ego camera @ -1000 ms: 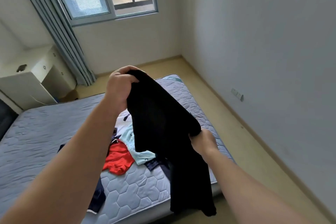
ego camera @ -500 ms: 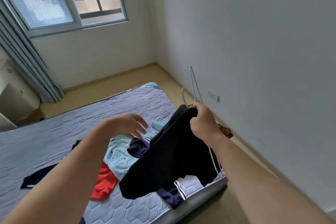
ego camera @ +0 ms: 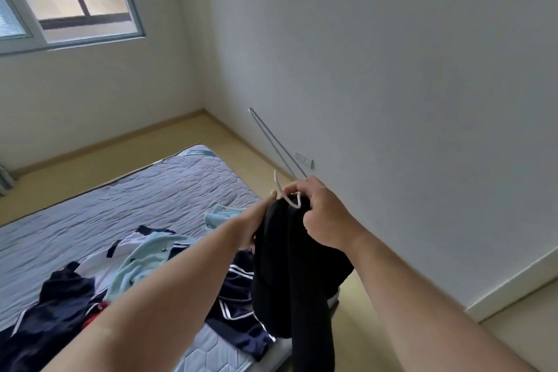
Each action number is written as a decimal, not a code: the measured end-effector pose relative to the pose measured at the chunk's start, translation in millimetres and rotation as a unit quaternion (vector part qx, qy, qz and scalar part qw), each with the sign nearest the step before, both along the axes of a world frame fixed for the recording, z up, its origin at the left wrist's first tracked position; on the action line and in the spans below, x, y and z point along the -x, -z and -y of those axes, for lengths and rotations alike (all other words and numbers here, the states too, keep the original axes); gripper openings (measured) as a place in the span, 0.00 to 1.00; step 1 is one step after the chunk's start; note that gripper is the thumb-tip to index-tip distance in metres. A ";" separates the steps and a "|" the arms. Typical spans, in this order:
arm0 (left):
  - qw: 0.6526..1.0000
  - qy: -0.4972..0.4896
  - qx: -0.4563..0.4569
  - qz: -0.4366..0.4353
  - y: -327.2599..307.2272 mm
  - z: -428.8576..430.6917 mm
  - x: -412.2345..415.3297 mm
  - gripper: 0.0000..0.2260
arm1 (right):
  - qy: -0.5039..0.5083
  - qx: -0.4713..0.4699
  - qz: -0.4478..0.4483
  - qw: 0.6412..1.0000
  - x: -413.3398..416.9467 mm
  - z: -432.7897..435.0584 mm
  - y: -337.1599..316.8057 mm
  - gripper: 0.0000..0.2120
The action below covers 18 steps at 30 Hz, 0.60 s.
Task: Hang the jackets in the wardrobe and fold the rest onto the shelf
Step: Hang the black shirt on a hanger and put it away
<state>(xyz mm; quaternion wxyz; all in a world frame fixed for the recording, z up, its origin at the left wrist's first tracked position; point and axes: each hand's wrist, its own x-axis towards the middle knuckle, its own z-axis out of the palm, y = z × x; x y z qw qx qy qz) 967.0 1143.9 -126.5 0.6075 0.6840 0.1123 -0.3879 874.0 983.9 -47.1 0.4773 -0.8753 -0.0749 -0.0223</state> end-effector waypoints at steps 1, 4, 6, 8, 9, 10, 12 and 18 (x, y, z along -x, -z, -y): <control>0.999 0.014 0.030 -0.042 4.0 4.0 1.4 0.22 | -0.001 0.011 0.001 1.000 2.7 1.9 0.7 0.33; 0.994 0.031 0.042 -0.099 17.4 5.8 3.9 0.18 | 0.010 0.026 0.008 1.000 12.1 10.3 3.8 0.33; 0.995 0.013 0.033 -0.088 18.9 5.3 3.4 0.14 | 0.024 0.035 0.003 0.999 17.9 17.8 5.5 0.32; 0.997 -0.035 0.052 -0.052 13.4 3.9 -1.3 0.12 | 0.043 0.040 -0.012 0.998 22.0 25.4 6.6 0.30; 0.995 -0.058 0.071 -0.028 7.9 2.8 -4.6 0.14 | 0.054 0.038 -0.021 0.998 23.7 28.6 6.9 0.29; 0.993 -0.077 0.093 -0.004 -0.7 2.0 -6.9 0.14 | 0.062 0.034 -0.030 0.997 25.3 31.5 7.5 0.29; 0.982 -0.103 0.151 0.046 -19.8 -0.5 -8.2 0.12 | 0.070 0.014 -0.054 0.996 27.5 35.2 10.0 0.29; 0.940 -0.164 0.270 0.132 -78.8 -15.2 5.0 0.27 | 0.108 -0.069 -0.101 0.987 30.0 33.7 20.3 0.30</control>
